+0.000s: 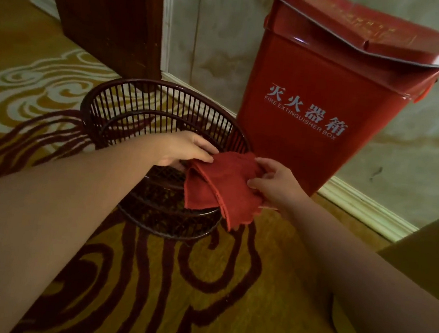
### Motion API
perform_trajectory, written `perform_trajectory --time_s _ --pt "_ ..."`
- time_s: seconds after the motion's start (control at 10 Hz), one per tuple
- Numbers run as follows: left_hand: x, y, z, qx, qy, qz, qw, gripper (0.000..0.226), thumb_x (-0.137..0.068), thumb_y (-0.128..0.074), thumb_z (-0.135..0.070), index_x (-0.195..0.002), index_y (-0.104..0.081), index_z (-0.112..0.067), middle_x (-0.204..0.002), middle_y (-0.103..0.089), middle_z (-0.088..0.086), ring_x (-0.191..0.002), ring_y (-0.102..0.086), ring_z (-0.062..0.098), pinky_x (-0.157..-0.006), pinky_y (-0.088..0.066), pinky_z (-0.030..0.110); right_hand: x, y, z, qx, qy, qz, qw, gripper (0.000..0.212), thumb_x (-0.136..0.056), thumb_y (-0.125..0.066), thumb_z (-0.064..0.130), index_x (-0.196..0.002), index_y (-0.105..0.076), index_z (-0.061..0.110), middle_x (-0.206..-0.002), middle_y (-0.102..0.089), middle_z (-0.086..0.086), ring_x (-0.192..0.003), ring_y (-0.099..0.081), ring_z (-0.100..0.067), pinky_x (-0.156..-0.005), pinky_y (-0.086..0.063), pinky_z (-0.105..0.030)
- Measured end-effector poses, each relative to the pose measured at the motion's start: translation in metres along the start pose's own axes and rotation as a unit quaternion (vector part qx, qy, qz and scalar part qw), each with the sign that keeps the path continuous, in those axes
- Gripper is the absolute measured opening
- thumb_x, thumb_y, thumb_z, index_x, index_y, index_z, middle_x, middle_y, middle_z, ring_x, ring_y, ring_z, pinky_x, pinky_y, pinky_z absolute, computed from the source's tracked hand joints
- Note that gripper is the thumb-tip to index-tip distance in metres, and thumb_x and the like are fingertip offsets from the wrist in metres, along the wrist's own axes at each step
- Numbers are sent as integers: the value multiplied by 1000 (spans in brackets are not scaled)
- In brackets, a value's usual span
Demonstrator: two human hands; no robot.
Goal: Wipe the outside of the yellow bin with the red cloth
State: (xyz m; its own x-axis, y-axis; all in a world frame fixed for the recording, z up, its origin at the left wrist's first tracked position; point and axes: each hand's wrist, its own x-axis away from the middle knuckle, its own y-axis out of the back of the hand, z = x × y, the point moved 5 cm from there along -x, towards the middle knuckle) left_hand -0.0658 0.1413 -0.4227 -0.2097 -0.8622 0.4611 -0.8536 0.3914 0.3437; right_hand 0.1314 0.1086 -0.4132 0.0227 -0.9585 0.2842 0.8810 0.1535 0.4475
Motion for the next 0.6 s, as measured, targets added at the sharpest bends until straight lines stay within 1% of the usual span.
perform_trajectory --time_s 0.1,0.2,0.3,0.4,0.5,0.6 --pt "-1 2 5 -13 11 -4 1000 21 -82 -61 -21 -92 -68 -37 -102 -66 -10 -94 -62 6 -56 -52 21 -3 3 -3 -23 -5 25 999 54 -82 -62 7 -130 -48 27 -90 -53 0 -87 -61 -22 -75 -58 -50" --pt "-1 7 8 -6 19 -4 1000 20 -84 -59 -19 -95 -68 -34 -100 -67 -10 -93 -63 6 -61 -54 23 -6 12 -7 -47 -28 30 998 48 -83 -61 10 -126 -49 28 -99 -54 2 -88 -59 -15 -61 -56 -37" --pt "2 14 8 8 31 -4 999 23 -85 -58 -17 -103 -66 -27 -104 -69 -6 -96 -64 10 -71 -53 27 -6 27 -12 -93 -54 18 994 33 -82 -62 9 -108 -56 28 -101 -58 0 -80 -59 -13 -61 -54 -36" --pt "17 15 1 29 64 -12 997 21 -85 -57 -13 -101 -65 -25 -107 -67 -3 -98 -63 10 -69 -52 27 14 43 -16 -107 -100 26 989 28 -83 -61 10 -105 -55 26 -115 -56 -3 -84 -61 -17 -63 -55 -38" --pt "38 8 -17 53 92 -25 994 22 -84 -58 -14 -103 -63 -25 -118 -62 -1 -107 -57 13 -77 -50 31 43 68 -10 -112 -133 36 984 25 -86 -59 15 -110 -56 22 -123 -58 -5 -92 -61 -19 -64 -56 -38" --pt "64 7 -49 86 116 -68 987 40 -85 -58 -16 -125 -52 -19 -131 -54 5 -122 -49 21 -86 -46 37 74 106 15 -112 -160 28 980 23 -86 -59 17 -109 -58 20 -117 -61 -5 -95 -62 -20 -74 -57 -41"
